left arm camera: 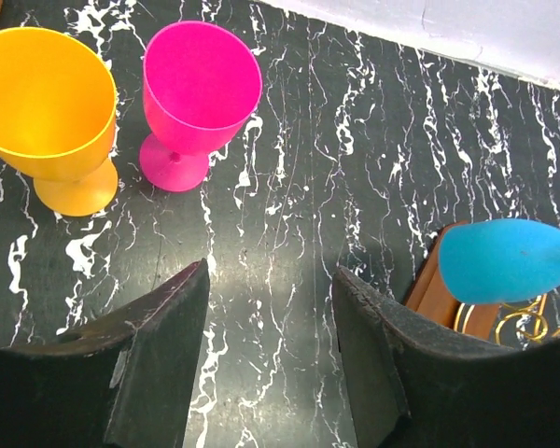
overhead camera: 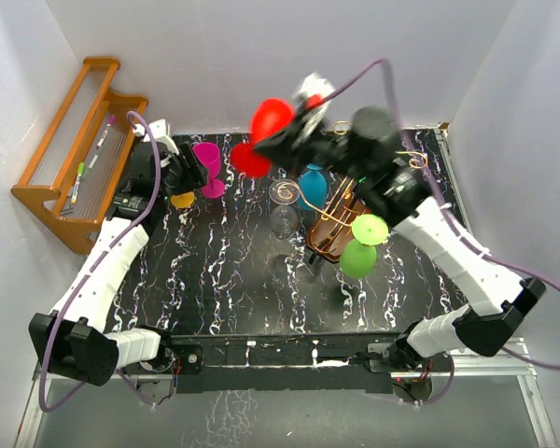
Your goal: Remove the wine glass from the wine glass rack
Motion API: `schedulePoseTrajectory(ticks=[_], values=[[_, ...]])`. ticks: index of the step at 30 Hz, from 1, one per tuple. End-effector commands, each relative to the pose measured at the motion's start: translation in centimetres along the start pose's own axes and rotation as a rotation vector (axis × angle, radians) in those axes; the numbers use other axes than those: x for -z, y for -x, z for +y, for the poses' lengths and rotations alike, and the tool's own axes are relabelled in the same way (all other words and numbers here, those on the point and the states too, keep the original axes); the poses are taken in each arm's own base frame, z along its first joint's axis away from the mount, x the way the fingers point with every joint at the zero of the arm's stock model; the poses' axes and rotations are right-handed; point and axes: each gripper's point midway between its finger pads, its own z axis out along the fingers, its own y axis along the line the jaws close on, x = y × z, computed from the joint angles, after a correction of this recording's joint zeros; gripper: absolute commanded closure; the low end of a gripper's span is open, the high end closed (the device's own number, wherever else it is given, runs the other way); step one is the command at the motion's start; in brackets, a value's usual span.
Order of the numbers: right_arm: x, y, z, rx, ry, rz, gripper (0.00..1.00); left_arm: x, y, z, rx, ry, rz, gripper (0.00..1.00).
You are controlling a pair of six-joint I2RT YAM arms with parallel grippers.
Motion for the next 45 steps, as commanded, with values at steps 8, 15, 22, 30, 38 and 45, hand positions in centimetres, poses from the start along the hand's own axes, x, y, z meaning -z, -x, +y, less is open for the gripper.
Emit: schedulePoseTrajectory(ticks=[8, 15, 22, 30, 38, 45], values=[[-1.7, -7.5, 11.5, 0.727, 0.13, 0.048, 0.92, 8.7, 5.3, 1.8, 0.139, 0.184, 0.026, 0.36], [3.9, -16.1, 17.0, 0.903, 0.368, 0.013, 0.92, 11.3, 3.5, -1.8, 0.166, -0.028, 0.104, 0.36], [6.0, -25.5, 18.5, 1.191, 0.347, 0.171, 0.92, 12.0, -2.3, -5.7, 0.19, -0.309, 0.338, 0.37], [6.6, -28.1, 16.5, 1.427, 0.236, 0.154, 0.92, 13.7, -5.1, -6.5, 0.161, -0.413, 0.466, 0.37], [6.4, -31.3, 16.6, 1.505, 0.278, 0.198, 0.92, 13.5, -8.5, -6.6, 0.182, -0.486, 0.577, 0.4], [6.2, -32.6, 16.5, 1.555, 0.284, 0.208, 0.92, 13.2, -10.2, -6.0, 0.179, -0.483, 0.629, 0.41]])
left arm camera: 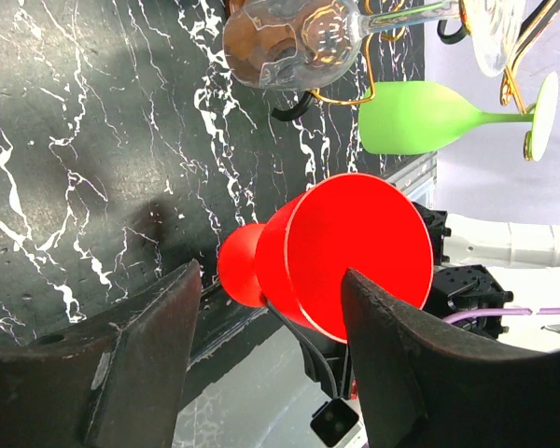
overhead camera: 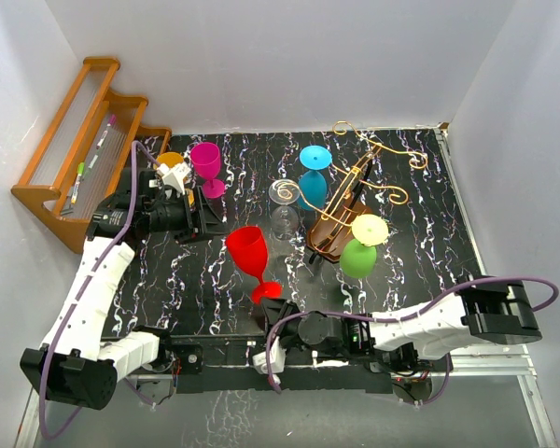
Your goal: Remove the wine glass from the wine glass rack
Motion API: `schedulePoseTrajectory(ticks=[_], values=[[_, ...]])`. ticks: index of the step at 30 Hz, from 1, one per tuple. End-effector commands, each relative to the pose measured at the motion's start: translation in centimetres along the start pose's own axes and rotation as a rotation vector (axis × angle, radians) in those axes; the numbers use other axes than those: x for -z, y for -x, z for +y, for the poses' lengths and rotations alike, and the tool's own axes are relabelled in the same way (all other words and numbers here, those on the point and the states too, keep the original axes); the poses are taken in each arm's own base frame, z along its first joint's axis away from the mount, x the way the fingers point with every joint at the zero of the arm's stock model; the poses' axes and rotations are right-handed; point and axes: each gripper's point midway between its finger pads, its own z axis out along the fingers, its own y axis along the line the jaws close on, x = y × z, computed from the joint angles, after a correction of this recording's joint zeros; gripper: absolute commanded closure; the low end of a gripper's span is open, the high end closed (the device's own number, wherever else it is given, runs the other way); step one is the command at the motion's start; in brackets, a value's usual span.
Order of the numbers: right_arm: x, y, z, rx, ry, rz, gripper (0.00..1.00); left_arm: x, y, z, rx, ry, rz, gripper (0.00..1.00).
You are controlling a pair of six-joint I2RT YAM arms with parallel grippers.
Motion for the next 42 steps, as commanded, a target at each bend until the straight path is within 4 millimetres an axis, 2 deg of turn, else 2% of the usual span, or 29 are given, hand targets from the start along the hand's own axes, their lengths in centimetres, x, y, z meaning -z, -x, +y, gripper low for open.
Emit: schedulePoseTrajectory(ticks=[1, 13, 18, 24, 29, 31, 33, 36, 42], values=[[-0.2, 0.5, -2.5, 0.009, -0.102, -0.006, 0.92, 0.0, -0.9, -0.3, -0.02, -0.04, 0.033, 0.41], [-1.1, 0.8, -2.0, 0.095, -0.066, 0.0, 0.92, -1.7, -2.5, 2.0, -0.005, -0.021, 0.128, 0.42], [-1.5, 0.5, -1.2, 0.12, -0.038, 0.024, 0.92, -2.3, -3.4, 2.9, 0.005, -0.004, 0.164, 0.46], [-1.8, 0.6, -0.9, 0.12, -0.025, 0.024, 0.92, -2.9, -4.2, 3.0, -0.014, -0.016, 0.21, 0.69], [-1.9, 0.3, -1.0, 0.081, -0.029, 0.044, 0.92, -3.4, -4.3, 3.3, -0.011, -0.011, 0.217, 1.0], [-1.8, 0.0, -0.9, 0.038, -0.033, 0.065, 0.86, -3.4, -3.7, 3.6, -0.018, 0.019, 0.189, 1.0], [-1.6, -0.3, -0.4, 0.002, -0.019, 0.079, 0.69, -3.2, -2.6, 3.9, -0.031, 0.063, 0.15, 1.0], [-0.9, -0.6, 0.1, -0.045, -0.022, 0.082, 0.53, -2.9, -0.8, 3.8, -0.055, 0.11, 0.097, 1.0], [0.1, -0.6, 1.3, -0.133, 0.007, 0.096, 0.49, -2.5, 4.7, 4.2, -0.109, 0.244, -0.035, 1.0]])
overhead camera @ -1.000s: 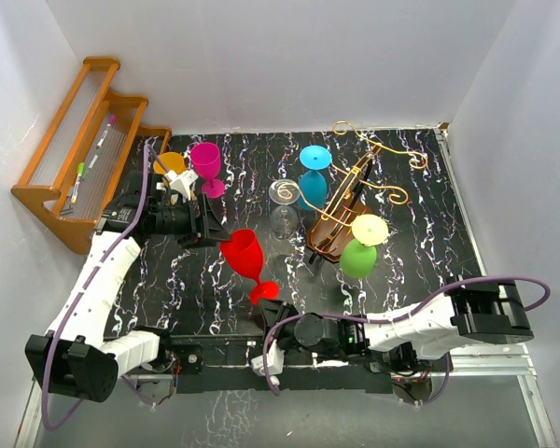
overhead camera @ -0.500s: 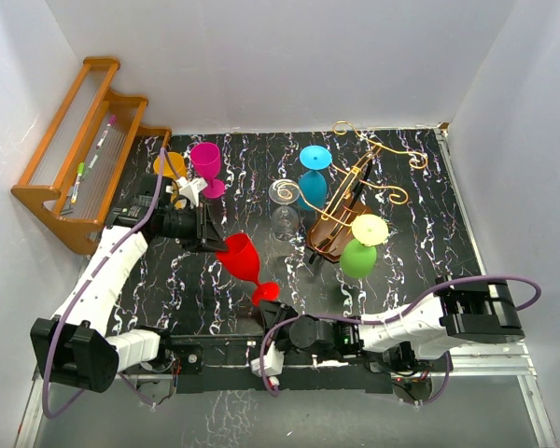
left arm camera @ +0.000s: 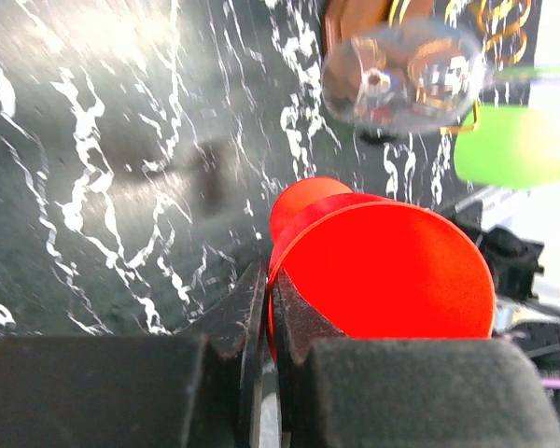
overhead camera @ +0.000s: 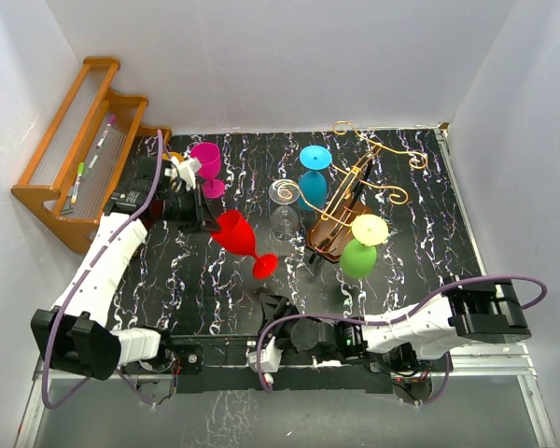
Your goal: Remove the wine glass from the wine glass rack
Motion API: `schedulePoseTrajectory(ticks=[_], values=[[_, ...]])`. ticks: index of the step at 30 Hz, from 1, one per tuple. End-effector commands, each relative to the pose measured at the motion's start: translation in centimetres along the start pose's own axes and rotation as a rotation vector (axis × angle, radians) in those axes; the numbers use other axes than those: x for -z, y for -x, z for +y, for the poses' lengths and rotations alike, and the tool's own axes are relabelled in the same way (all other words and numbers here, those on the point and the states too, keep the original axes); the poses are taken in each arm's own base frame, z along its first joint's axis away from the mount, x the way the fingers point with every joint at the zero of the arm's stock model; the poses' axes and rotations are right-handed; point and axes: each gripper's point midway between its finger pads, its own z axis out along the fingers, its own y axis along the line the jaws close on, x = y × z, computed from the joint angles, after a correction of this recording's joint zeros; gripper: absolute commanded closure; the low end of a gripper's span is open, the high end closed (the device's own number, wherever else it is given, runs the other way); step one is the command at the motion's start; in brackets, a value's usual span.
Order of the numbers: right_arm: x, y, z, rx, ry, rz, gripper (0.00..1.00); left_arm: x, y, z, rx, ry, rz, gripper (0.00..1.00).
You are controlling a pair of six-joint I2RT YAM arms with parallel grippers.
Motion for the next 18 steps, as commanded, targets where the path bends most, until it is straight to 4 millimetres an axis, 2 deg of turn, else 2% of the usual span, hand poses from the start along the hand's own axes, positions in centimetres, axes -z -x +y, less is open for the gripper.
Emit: schedulePoseTrajectory(ticks=[1, 7, 12, 15, 18], values=[[1.0, 0.3, -0.5, -0.137, -0.028, 0.005, 0.49, 1.1, 5.3, 0.5, -0.048, 0.132, -0.144, 1.0], [1.2, 0.3, 1.0, -0.204, 0.008, 0.049, 0.51, 0.2, 13.6, 2.5, -0.102, 0.319, -0.267, 1.0], [1.7, 0.6, 1.1, -0.244, -0.008, 0.045, 0.53, -1.2, 19.7, 3.5, -0.129, 0.429, -0.355, 1.0], [2.1, 0.5, 0.8, -0.265, -0.02, 0.043, 0.53, -2.5, 22.7, 3.9, -0.14, 0.463, -0.38, 1.0], [2.6, 0.2, 0.6, -0.28, -0.033, 0.05, 0.53, -4.4, 24.6, 3.7, -0.149, 0.455, -0.374, 1.0]])
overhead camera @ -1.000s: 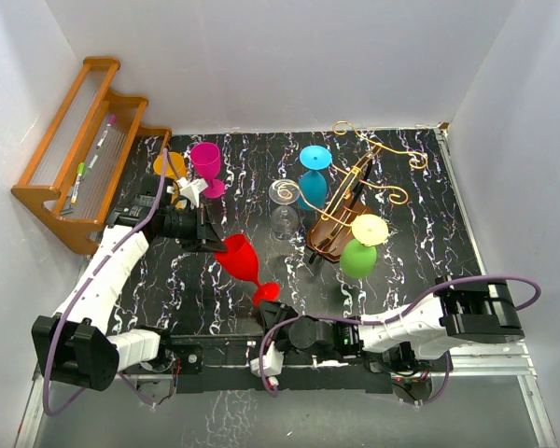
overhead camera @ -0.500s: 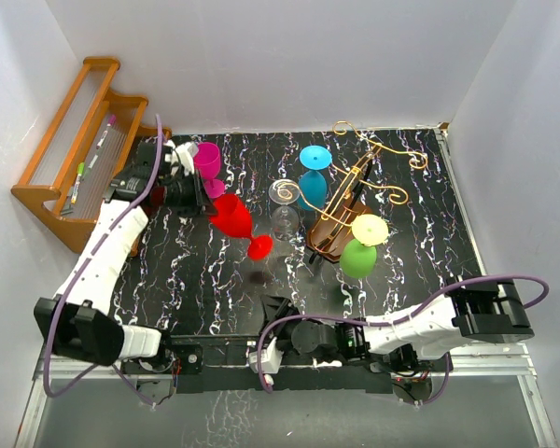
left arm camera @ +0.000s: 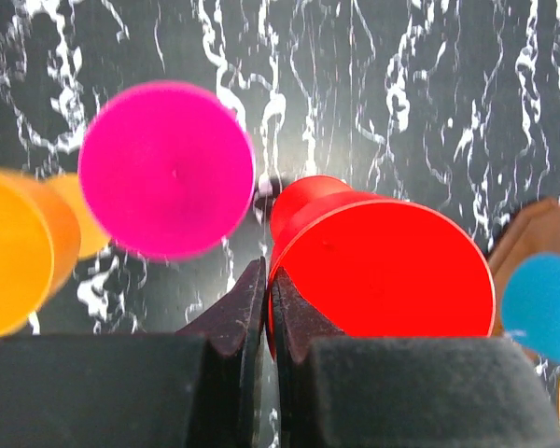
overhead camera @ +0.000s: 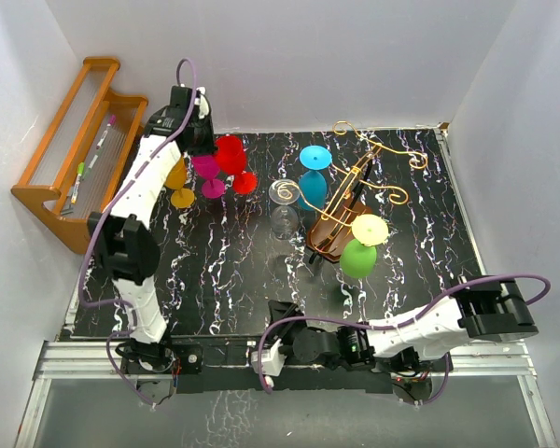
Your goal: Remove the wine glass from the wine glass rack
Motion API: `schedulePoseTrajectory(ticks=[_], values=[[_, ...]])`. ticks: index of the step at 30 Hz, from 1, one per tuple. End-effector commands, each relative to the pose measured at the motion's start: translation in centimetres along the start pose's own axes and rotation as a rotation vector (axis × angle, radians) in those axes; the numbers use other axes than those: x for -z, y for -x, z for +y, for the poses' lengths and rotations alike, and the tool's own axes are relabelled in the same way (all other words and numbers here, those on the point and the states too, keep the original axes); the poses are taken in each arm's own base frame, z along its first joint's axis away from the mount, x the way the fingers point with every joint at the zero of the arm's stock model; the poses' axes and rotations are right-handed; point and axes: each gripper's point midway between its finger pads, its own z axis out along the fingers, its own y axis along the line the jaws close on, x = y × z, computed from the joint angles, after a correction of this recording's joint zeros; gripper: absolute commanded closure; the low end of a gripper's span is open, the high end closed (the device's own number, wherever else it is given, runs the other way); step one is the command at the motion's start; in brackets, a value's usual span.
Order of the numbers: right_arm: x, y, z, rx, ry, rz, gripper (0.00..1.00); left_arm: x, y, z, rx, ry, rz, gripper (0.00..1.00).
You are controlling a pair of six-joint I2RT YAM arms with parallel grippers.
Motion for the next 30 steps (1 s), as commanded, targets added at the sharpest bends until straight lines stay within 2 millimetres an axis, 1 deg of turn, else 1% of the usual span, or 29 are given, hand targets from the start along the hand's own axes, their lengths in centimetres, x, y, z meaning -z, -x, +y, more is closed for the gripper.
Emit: schedulePoseTrajectory(ticks=[1, 2, 4, 8, 10, 13, 22, 23, 26, 28, 30], values=[[1.2, 0.0, -1.6, -0.093, -0.075, -0.006, 0.53, -0.8, 3.7, -0.7, -0.032, 0.04, -0.078, 1.0], [1.3, -0.1, -1.6, -0.095, -0.077, -0.005, 0.53, -1.2, 4.3, -1.0, -0.039, 0.042, -0.087, 1.0], [1.5, -0.2, -1.7, -0.101, -0.085, -0.003, 0.53, -2.4, 4.4, -1.3, -0.051, 0.049, -0.076, 1.0], [1.6, -0.4, -1.8, -0.105, -0.089, 0.01, 0.54, -3.8, 4.6, -2.6, -0.092, 0.063, -0.075, 1.0], [1.5, -0.3, -1.8, -0.104, -0.089, 0.009, 0.54, -4.8, 4.2, -2.6, -0.117, 0.094, -0.06, 1.0], [1.5, -0.2, -1.9, -0.104, -0.093, 0.01, 0.54, -5.7, 3.9, -2.2, -0.128, 0.127, -0.047, 1.0], [1.5, -0.1, -1.7, -0.107, -0.088, 0.007, 0.54, -7.6, 3.0, -1.1, -0.142, 0.186, -0.02, 1.0], [1.5, -0.1, -1.8, -0.108, -0.089, 0.009, 0.54, -7.7, 3.0, -1.0, -0.142, 0.188, -0.019, 0.99], [1.5, -0.1, -1.7, -0.11, -0.088, 0.009, 0.54, -7.7, 3.0, -0.9, -0.144, 0.197, -0.019, 0.91], [1.5, -0.1, -1.7, -0.114, -0.09, 0.007, 0.54, -7.3, 3.2, -0.8, -0.146, 0.203, -0.027, 0.82], [1.4, 0.0, -1.7, -0.115, -0.086, 0.005, 0.54, -6.6, 3.8, -0.7, -0.146, 0.213, -0.046, 0.71]])
